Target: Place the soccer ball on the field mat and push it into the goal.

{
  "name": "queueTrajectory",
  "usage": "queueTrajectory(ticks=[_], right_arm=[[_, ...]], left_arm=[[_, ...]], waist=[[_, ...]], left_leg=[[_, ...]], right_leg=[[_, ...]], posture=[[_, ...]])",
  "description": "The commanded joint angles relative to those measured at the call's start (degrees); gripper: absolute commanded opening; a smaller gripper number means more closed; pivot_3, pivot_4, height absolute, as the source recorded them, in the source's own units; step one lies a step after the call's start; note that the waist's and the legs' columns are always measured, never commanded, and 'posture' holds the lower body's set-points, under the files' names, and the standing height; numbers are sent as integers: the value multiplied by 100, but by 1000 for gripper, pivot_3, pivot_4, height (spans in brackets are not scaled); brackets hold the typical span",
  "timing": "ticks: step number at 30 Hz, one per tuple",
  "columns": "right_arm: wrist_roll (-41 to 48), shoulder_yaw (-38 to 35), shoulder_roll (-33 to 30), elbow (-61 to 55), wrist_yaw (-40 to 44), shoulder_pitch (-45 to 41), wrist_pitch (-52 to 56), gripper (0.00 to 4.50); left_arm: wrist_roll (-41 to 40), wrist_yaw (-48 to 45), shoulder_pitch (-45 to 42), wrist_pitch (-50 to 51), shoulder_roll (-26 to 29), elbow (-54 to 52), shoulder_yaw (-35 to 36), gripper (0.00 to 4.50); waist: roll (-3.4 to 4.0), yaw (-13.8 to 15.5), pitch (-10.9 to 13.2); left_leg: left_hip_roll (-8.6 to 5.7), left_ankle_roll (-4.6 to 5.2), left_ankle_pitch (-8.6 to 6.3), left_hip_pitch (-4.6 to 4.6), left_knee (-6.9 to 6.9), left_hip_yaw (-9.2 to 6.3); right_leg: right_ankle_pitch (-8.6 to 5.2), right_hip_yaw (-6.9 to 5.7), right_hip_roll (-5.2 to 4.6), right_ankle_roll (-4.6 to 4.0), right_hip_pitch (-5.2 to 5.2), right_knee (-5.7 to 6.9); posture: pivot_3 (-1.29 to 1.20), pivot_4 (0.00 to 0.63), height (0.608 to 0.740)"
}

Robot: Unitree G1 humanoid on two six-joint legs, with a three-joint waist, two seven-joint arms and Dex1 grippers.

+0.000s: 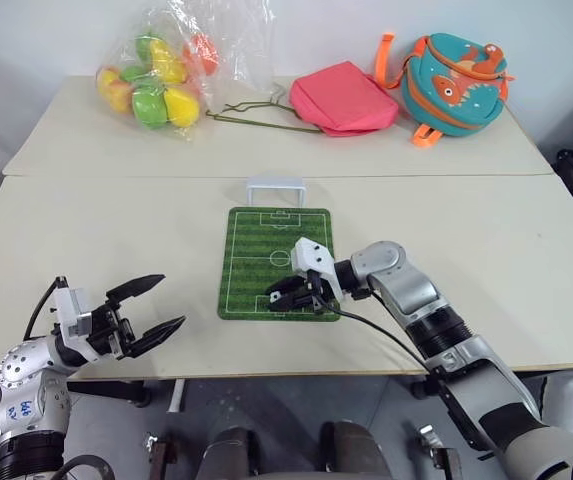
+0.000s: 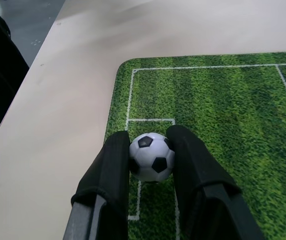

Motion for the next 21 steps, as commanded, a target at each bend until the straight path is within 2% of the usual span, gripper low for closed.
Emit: queueTrajectory(ticks=[1, 5, 14, 21], right_arm=[[-24, -51, 133, 121, 3, -116, -162, 863], [-16, -94, 164, 209, 37, -108, -203, 863], [22, -156, 163, 155, 64, -67, -254, 3809], [148, -211, 124, -291, 119, -74, -197, 3809]], left_arm=[[-143, -4, 93, 28, 129, -329, 115, 4500], [-193, 31, 232, 102, 192, -514, 185, 4500], [-187, 169, 527, 145, 239, -748, 306, 4500], [-185, 237, 566, 147, 251, -765, 373, 4500]], waist=[[0, -2, 0], [0, -37, 0], [0, -95, 0], [0, -98, 0]], left_leg=[[0, 0, 0, 0, 0, 0], [1, 0, 0, 0, 0, -1], [22, 0, 0, 0, 0, -5], [26, 0, 0, 0, 0, -4]], right_leg=[[0, 0, 0, 0, 0, 0], [0, 0, 0, 0, 0, 1], [0, 1, 0, 0, 1, 4], [0, 0, 0, 0, 1, 3]], posture=[[0, 150, 740], [0, 150, 740], [0, 150, 740], [0, 150, 740]])
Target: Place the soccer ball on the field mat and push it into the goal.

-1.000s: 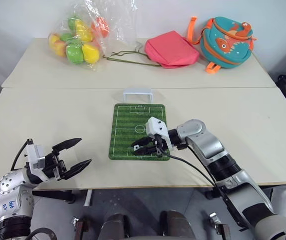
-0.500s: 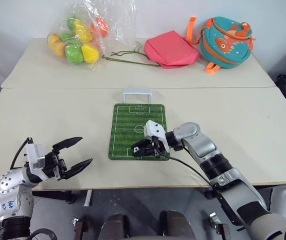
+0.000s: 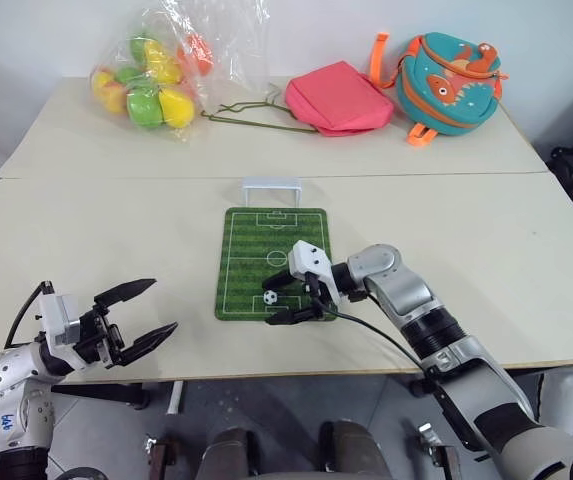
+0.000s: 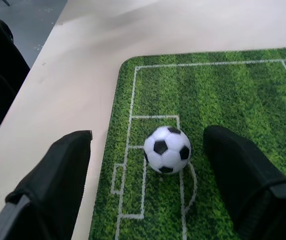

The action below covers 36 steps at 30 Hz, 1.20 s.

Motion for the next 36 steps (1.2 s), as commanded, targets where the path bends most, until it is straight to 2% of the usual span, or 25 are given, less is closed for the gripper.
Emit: queueTrajectory(ticks=[1, 6, 12, 17, 20, 27, 31, 36], right_arm=[[184, -212, -21, -561, 28, -100, 27, 3809], [386, -531, -97, -1485, -343, -226, 503, 3809], [324, 10, -419, -2961, -499, 393, 1594, 1836], [310, 412, -733, -3412, -367, 712, 1976, 85], [334, 516, -693, -3355, -431, 750, 2061, 38], [53, 531, -395, -2317, -696, 523, 1608, 38], [-25, 155, -103, -1342, -1146, 26, 1305, 38], [-105, -531, -98, -166, -1804, -768, 811, 38]], left_arm=[[-135, 40, 85, -21, 56, -164, 147, 4500], [-209, 66, 286, 12, 100, -260, 288, 4500], [-305, 44, 598, 26, 236, -308, 558, 4500], [-279, 78, 678, 19, 286, -342, 657, 4500], [-300, 108, 730, 54, 282, -427, 684, 4500], [-313, 150, 732, 104, 290, -508, 668, 4500], [-307, 178, 633, 135, 316, -489, 648, 4500], [-259, 177, 391, 152, 363, -356, 598, 4500]], waist=[[0, 0, 0], [0, 4, 0], [0, 17, 0], [-1, 29, 0], [-1, 27, 0], [-1, 9, 0], [-1, 2, 0], [0, 13, 1]], left_leg=[[1, 0, 0, 0, 0, 0], [5, 0, 0, 0, 0, 0], [9, -2, -1, 0, -6, -5], [2, 0, -2, -2, -5, 2], [7, 0, -2, 0, -5, 3], [7, 0, -2, -1, -7, 4], [7, -1, -2, 0, -6, 7], [5, -1, -2, -2, -7, 4]], right_leg=[[0, 0, 0, 0, 0, 1], [0, 0, 0, 0, 0, 0], [0, -2, 1, 0, -1, 0], [0, 2, -2, 0, 2, -14], [0, 1, 1, 0, 3, -17], [0, -1, 2, 0, 2, -17], [0, 1, 2, 0, 1, -16], [0, 0, 2, 0, 0, -15]], posture=[[0, 150, 740], [0, 150, 740], [0, 150, 740], [0, 150, 740], [0, 150, 740], [0, 150, 740], [0, 150, 740], [0, 150, 740]])
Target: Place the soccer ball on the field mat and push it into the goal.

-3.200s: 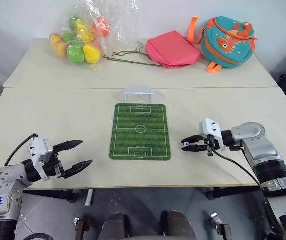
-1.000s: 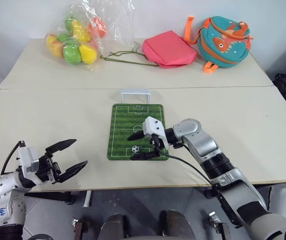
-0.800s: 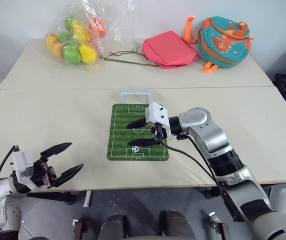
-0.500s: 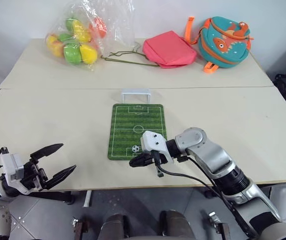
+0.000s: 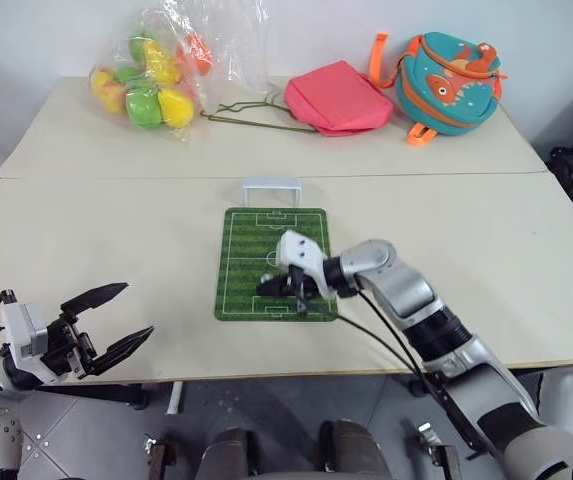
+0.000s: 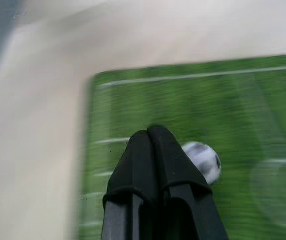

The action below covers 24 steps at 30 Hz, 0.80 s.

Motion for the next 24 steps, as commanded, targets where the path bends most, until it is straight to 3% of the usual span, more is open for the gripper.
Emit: queueTrajectory(ticks=[1, 8, 24], right_arm=[[-40, -607, -51, 497, -442, -457, -393, 38], [173, -1143, -157, 372, -475, -657, -296, 38], [370, -1501, -626, 393, 15, -755, -566, 38]], left_arm=[[-71, 16, -199, -6, 114, 55, 55, 4500], [-116, 321, -918, -74, 24, 433, 129, 4500], [-127, 461, -1604, 147, 46, 726, -4, 4500]], waist=[[0, 7, 0], [0, -14, 0], [-2, -17, 1]], left_leg=[[-1, 0, 0, 0, 0, 0], [2, -1, 0, 0, -4, 0], [-6, -1, 1, 0, -3, 0]], right_leg=[[0, 0, 0, 0, 0, 0], [0, -3, 2, 0, -2, 3], [0, -3, 2, 0, -2, 5]], posture=[[0, 150, 740], [0, 150, 740], [0, 150, 740]])
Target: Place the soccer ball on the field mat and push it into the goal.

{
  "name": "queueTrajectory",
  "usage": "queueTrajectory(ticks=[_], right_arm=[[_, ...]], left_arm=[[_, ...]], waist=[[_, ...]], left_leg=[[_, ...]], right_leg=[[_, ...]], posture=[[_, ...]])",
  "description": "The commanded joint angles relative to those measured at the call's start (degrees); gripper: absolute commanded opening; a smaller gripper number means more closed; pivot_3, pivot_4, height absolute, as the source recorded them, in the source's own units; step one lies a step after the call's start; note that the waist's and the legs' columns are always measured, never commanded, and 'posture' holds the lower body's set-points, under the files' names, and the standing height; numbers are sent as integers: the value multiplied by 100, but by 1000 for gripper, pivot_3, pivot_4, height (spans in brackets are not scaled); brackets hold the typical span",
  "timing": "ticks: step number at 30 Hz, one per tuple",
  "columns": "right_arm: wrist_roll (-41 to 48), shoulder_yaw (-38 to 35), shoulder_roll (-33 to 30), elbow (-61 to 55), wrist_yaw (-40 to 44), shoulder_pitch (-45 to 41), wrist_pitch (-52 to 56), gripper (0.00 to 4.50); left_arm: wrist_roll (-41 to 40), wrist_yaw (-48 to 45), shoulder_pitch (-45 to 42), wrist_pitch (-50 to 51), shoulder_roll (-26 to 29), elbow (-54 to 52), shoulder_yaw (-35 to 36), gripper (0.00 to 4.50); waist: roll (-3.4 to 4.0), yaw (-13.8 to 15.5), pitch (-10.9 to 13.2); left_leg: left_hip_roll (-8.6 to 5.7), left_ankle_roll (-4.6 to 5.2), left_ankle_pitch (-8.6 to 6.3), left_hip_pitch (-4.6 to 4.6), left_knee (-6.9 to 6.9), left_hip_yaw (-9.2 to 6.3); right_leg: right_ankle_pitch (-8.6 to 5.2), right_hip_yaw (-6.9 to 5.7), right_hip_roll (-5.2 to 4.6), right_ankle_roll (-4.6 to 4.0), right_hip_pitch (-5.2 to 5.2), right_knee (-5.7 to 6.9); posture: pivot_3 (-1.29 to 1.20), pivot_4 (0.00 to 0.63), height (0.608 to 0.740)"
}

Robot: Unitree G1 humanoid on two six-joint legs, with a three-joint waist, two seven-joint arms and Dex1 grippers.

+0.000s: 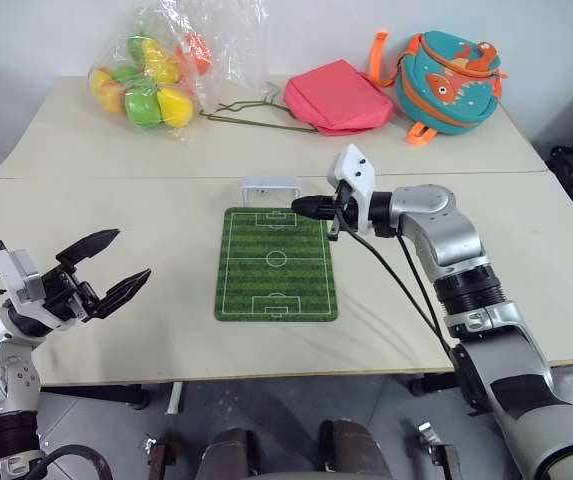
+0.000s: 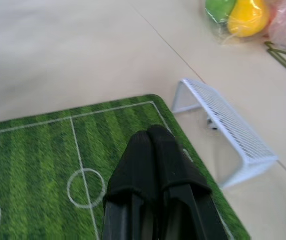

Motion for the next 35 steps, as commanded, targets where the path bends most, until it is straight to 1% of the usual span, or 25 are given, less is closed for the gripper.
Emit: queueTrajectory(ticks=[1, 3, 5, 6, 8, 9, 10, 12, 14, 20, 25, 28, 32, 34, 35], right_arm=[[157, -223, -166, -146, 118, -83, -74, 38], [226, -278, -291, -237, 237, 12, -8, 38], [309, -331, -569, -300, 489, 255, 33, 38], [363, -388, -775, -305, 650, 464, 60, 38], [453, -555, -1234, -290, 1062, 984, -268, 399], [588, -856, -1293, -135, 1077, 1171, -760, 595], [686, -1065, -1297, -14, 1058, 1265, -1125, 936], [834, -1377, -1358, 294, 1005, 1320, -1216, 1665], [833, -1419, -1511, 437, 1192, 1469, -1250, 2268], [981, -1650, -2066, 758, 1942, 2005, -1563, 4407], [1042, -1783, -2407, 881, 2240, 2288, -1682, 4463], [1101, -1943, -2433, 768, 2064, 2435, -1627, 4463], [1272, -2207, -2339, 231, 1583, 2795, -1392, 4463], [1415, -2436, -1990, -106, 955, 3020, -1365, 4463], [1426, -2530, -1798, -308, 551, 3149, -1310, 4463]], left_arm=[[-110, 188, -74, 97, 53, -112, 118, 4500], [-71, 312, -41, 202, 96, -94, 141, 4500], [28, 480, 15, 295, 162, -51, 167, 4500], [39, 730, 38, 474, 193, -47, 227, 4500], [-17, 915, 84, 620, 246, -38, 345, 4500], [45, 1059, 122, 640, 264, -38, 381, 4500], [97, 1142, 151, 638, 273, -46, 395, 4500], [74, 1120, 266, 733, 301, -105, 407, 4500], [-32, 1008, 358, 809, 307, -142, 449, 4500], [-190, 752, 620, 974, 423, -183, 649, 4500], [-222, 630, 733, 1108, 538, -196, 749, 4500], [-201, 675, 780, 1202, 581, -200, 801, 4500], [-216, 688, 863, 1323, 561, -296, 837, 4500], [-70, 714, 874, 1218, 533, -317, 748, 4500], [-34, 900, 796, 1192, 470, -333, 752, 4500]], waist=[[0, 0, 0], [0, 0, 0], [-1, 10, 0], [-1, 31, 0], [-4, 108, 1], [-6, 141, 2], [-8, 148, 4], [-1, 133, 12], [0, 100, 12], [-1, 128, 13], [0, 153, 14], [0, 155, 13], [0, 163, 14], [-2, 164, 13], [-2, 164, 13]], left_leg=[[1, 0, 0, 0, 0, 0], [2, 0, 0, 0, 0, 0], [2, 0, 0, 0, 0, 0], [3, 0, 0, 0, -1, -4], [0, 2, -1, -1, -1, -17], [0, 4, -3, -1, -1, -18], [-3, 8, -5, -1, -3, -15], [-18, 9, -5, -3, -4, 0], [-25, 8, -5, 0, -2, 12], [6, 5, -3, 5, 0, 13], [8, 5, -3, 5, 3, 20], [10, 5, -3, 9, 4, 21], [11, 5, -3, 8, 3, 20], [11, 5, -3, 8, 3, 20], [13, 5, -3, 9, 5, 19]], right_leg=[[0, 1, 0, 0, 0, 0], [0, 2, -1, 0, 0, 0], [0, 2, -1, 0, 0, -1], [0, 1, -1, 0, 2, -1], [0, 1, -2, 0, 7, -2], [0, 1, -2, 0, 8, -3], [0, 1, -3, 0, 9, -8], [0, 3, -4, 0, 7, -20], [0, 8, -4, 0, 7, -20], [0, 9, -1, 0, 8, -18], [0, 15, -1, 0, 8, -19], [0, 17, -1, 0, 10, -18], [0, 16, -1, 0, 8, -17], [0, 16, -1, 0, 9, -18], [0, 15, 0, 0, 10, -15]], posture=[[0, 150, 740], [0, 150, 740], [0, 150, 740], [0, 150, 740], [0, 150, 740], [0, 150, 740], [0, 150, 740], [0, 150, 740], [0, 150, 740], [0, 150, 740], [0, 150, 740], [0, 150, 740], [0, 150, 740], [0, 150, 740], [0, 150, 740]])
